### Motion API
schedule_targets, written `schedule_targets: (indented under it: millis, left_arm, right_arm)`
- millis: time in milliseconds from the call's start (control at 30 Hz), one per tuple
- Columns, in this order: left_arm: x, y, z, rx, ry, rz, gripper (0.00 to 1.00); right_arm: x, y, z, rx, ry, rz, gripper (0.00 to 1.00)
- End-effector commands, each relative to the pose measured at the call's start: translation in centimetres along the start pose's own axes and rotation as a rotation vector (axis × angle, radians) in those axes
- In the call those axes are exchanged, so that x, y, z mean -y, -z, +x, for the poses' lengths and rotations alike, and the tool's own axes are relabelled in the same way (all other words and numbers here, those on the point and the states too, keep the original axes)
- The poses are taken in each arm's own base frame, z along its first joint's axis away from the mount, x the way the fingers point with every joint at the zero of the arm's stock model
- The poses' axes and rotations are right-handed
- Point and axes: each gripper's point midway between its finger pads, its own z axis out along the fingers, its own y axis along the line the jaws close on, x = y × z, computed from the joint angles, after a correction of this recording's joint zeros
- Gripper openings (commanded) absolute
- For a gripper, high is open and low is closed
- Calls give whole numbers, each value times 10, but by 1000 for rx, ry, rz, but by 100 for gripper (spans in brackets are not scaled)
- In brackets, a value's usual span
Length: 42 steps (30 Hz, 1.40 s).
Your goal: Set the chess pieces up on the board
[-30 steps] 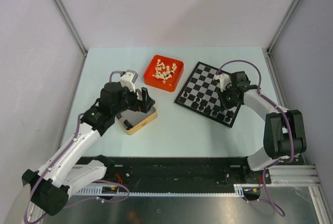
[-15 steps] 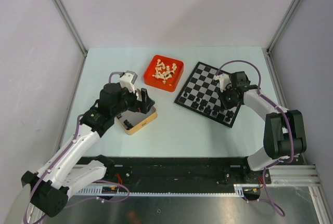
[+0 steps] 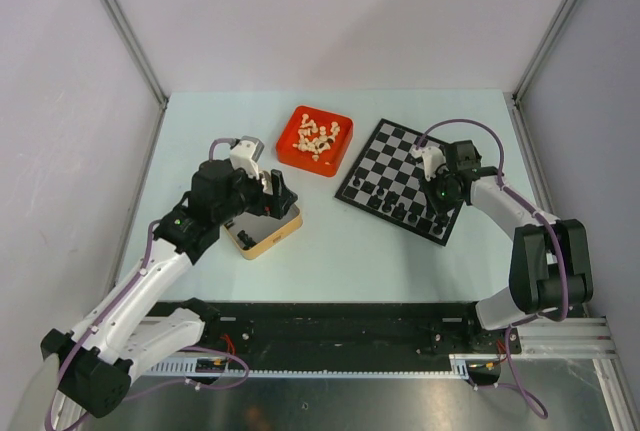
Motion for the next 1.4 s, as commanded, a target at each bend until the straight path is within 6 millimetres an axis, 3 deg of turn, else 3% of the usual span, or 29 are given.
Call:
schedule_targets:
  millis: [0,1000,1167,1367]
  left_arm:
    - [6,4,-12,51,7,27,100]
    - [5,4,-7,43,9,26,100]
    - [6,5,-9,49,9,29,100]
    - [9,8,-16,67,8,39,100]
  right_arm:
    - [4,4,-7,32,20,24,18]
    - [2,-7,-6,21,13,4,23]
    - [1,-2,-11,45,12,3,34]
    - [6,18,-27,115,2,16,48]
